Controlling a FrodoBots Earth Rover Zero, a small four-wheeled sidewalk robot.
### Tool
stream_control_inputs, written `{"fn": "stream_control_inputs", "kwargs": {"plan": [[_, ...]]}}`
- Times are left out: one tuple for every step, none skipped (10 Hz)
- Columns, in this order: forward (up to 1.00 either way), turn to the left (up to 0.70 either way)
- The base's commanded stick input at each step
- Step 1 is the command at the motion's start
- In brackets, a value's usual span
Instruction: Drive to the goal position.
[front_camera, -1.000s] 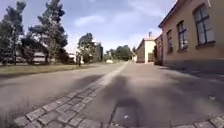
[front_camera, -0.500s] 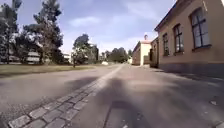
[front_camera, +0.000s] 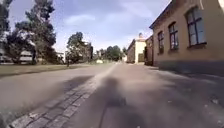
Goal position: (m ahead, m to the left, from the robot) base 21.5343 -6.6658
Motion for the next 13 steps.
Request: {"fn": "stream_control_inputs", "kwargs": {"plan": [[0.45, 0.00], [0.45, 0.00], [0.45, 0.00], [0.45, 0.00], [0.45, 0.00], [0.45, 0.00], [0.45, 0.00], [0.45, 0.00], [0.45, 0.00], [0.45, 0.00], [0.45, 0.00], [0.45, -0.13], [0.45, -0.20]]}}
